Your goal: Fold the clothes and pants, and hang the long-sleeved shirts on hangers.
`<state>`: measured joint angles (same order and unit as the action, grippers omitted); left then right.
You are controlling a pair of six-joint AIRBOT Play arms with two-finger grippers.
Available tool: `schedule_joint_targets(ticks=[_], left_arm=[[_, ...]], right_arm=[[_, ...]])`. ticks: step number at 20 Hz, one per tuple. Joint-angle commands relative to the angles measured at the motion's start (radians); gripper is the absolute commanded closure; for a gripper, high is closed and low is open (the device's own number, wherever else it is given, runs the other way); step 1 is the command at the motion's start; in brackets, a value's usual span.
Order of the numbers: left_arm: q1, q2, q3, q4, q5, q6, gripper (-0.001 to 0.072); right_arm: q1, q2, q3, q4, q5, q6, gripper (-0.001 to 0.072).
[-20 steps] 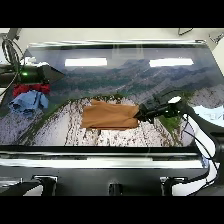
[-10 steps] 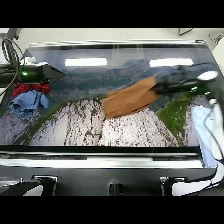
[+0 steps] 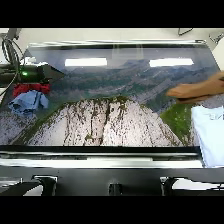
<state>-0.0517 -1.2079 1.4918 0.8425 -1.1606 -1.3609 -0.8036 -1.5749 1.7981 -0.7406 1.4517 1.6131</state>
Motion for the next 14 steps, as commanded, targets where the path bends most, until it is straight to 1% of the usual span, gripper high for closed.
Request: schedule_joint_targets(ticks=[1, 4, 6, 9, 10, 12, 14], left_arm=[[0.000, 0.000, 0.000, 0.000, 0.000, 0.000, 0.0683], [0.000, 0.000, 0.000, 0.000, 0.000, 0.000, 0.0683], [0.000, 0.000, 0.000, 0.000, 0.000, 0.000, 0.0683], [0.000, 0.000, 0.000, 0.000, 0.000, 0.000, 0.0683], [0.000, 0.000, 0.000, 0.000, 0.001, 0.001, 0.0683], [0.000, 0.000, 0.000, 0.000, 0.001, 0.001, 0.0683], [0.000, 0.000, 0.000, 0.000, 0.000, 0.001, 0.0683]], right_arm=[[-0.153, 0.037, 0.014, -0.018, -0.001, 0.083, 0.0674], [-0.230, 0.077, 0.014, -0.047, 0.015, 0.135, 0.0675], [-0.268, 0.099, 0.014, -0.076, 0.069, 0.164, 0.0675], [-0.312, 0.118, 0.014, -0.162, 0.178, 0.165, 0.0674], [-0.317, 0.118, 0.014, -0.224, 0.216, 0.164, 0.0674], [-0.313, 0.119, -0.014, -0.418, 0.296, 0.163, 0.0673], [-0.313, 0.124, -0.092, -0.606, 0.356, 0.164, 0.0674]])
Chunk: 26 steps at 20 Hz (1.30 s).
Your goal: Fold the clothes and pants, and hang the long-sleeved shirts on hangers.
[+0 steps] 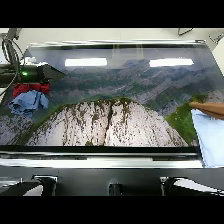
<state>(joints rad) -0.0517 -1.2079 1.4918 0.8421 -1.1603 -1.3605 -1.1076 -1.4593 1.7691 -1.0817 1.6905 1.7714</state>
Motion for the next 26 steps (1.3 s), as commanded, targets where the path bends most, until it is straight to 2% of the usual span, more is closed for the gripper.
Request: schedule_joint_targets(ticks=[1, 4, 7, 12, 13, 14, 15, 16, 18, 20, 21, 22, 23, 24, 25, 26], left_arm=[[0.000, 0.000, 0.000, 0.000, -0.001, 0.000, 0.0683], [0.000, 0.000, 0.000, 0.000, 0.000, 0.000, 0.0683], [0.000, 0.000, 0.000, 0.000, 0.000, 0.000, 0.0682], [0.000, 0.000, 0.000, 0.000, 0.000, -0.001, 0.0683], [0.000, 0.000, 0.000, 0.000, 0.000, -0.001, 0.0683], [0.000, 0.000, 0.000, 0.000, 0.000, -0.001, 0.0683], [0.000, 0.000, 0.000, 0.000, 0.000, -0.001, 0.0683], [0.001, 0.000, 0.003, 0.000, 0.000, -0.001, 0.0683], [0.003, 0.000, 0.043, 0.000, 0.019, -0.001, 0.0683], [0.000, -0.001, 0.125, 0.032, 0.120, -0.001, 0.0685], [-0.010, -0.004, 0.168, 0.143, 0.183, -0.019, 0.0686], [-0.026, -0.013, 0.201, 0.322, 0.219, -0.095, 0.0686], [-0.048, -0.031, 0.221, 0.555, 0.215, -0.210, 0.0686], [-0.066, -0.051, 0.218, 0.735, 0.188, -0.304, 0.0685], [-0.075, -0.084, 0.213, 0.848, 0.115, -0.359, 0.0684], [-0.076, -0.118, 0.201, 0.863, 0.034, -0.369, 0.0675]], right_arm=[[-0.009, 0.024, -0.121, -0.339, 0.113, 0.005, 0.0674], [-0.009, 0.088, -0.320, -0.441, 0.007, 0.006, 0.0673], [-0.012, 0.105, -0.483, -0.467, -0.091, 0.005, 0.0673], [-0.012, 0.105, -0.581, -0.477, -0.169, 0.001, 0.0668], [-0.012, 0.105, -0.581, -0.476, -0.175, 0.000, 0.0590], [-0.012, 0.105, -0.580, -0.475, -0.175, -0.008, 0.0385], [-0.011, 0.106, -0.570, -0.474, -0.175, -0.050, 0.0120], [-0.011, 0.108, -0.539, -0.463, -0.169, -0.098, 0.0003], [-0.011, 0.113, -0.405, -0.357, -0.209, -0.150, 0.0003], [0.008, 0.114, -0.212, -0.146, -0.340, -0.227, 0.0009], [0.045, 0.117, -0.128, -0.069, -0.402, -0.280, 0.0010], [0.105, 0.124, -0.060, -0.026, -0.455, -0.330, 0.0010], [0.192, 0.135, -0.012, -0.014, -0.491, -0.362, 0.0010], [0.284, 0.146, 0.007, -0.014, -0.495, -0.361, 0.0010], [0.390, 0.149, 0.006, -0.015, -0.482, -0.328, 0.0019], [0.499, 0.141, -0.006, -0.036, -0.454, -0.270, 0.0025]])
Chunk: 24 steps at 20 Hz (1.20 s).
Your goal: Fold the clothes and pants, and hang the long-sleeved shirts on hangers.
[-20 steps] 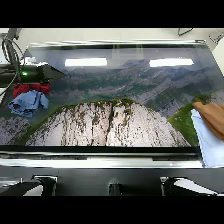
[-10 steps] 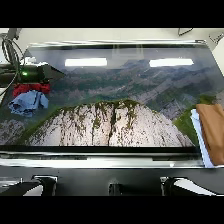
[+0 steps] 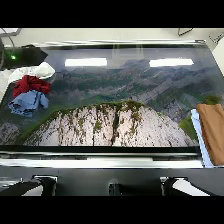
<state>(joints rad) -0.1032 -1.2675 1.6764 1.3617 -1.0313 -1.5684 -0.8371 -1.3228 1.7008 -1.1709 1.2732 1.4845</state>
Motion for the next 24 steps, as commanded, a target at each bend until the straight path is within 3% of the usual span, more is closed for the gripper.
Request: schedule_joint_targets(ticks=[1, 2, 3, 5, 9, 24], left_arm=[[-0.021, -0.099, -0.005, 0.321, -0.193, -0.164, 0.0519], [-0.021, -0.137, -0.033, 0.284, -0.295, -0.196, 0.0182], [-0.021, -0.175, -0.073, 0.232, -0.405, -0.198, 0.0000], [-0.029, -0.198, -0.187, 0.159, -0.491, -0.148, -0.0001], [-0.056, -0.079, -0.385, 0.138, -0.282, -0.148, 0.0000], [-0.054, -0.079, -0.386, 0.141, -0.284, -0.149, -0.0003]], right_arm=[[0.327, -0.014, 0.037, 0.028, -0.003, 0.067, 0.0024], [0.422, -0.044, 0.004, 0.007, 0.057, 0.110, 0.0024], [0.498, -0.077, -0.028, 0.006, 0.130, 0.124, 0.0036], [0.622, -0.138, -0.079, -0.006, 0.241, 0.124, 0.0042], [0.739, -0.159, -0.095, -0.140, 0.272, 0.126, 0.0040], [0.741, -0.159, -0.095, -0.152, 0.270, 0.124, 0.0039]])
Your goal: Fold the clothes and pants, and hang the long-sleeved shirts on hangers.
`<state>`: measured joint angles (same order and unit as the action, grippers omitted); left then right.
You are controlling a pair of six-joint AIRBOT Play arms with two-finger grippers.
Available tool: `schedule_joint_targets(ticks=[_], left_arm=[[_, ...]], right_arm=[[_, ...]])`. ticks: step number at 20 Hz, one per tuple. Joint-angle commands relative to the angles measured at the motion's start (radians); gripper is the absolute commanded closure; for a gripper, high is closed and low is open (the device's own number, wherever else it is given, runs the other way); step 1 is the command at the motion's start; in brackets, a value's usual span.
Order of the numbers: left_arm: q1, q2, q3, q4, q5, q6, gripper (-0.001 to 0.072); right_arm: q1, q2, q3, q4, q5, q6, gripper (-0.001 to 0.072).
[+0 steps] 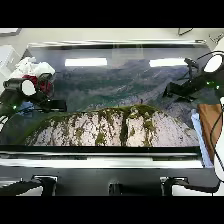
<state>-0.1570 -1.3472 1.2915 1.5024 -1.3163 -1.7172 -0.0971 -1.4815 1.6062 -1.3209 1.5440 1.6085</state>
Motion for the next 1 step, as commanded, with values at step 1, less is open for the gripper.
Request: schedule_joint_targets(ticks=[1], left_arm=[[0.000, 0.001, -0.001, 0.000, 0.002, 0.000, -0.0003]], right_arm=[[0.001, -0.001, 0.000, -0.002, -0.001, 0.000, 0.0039]])
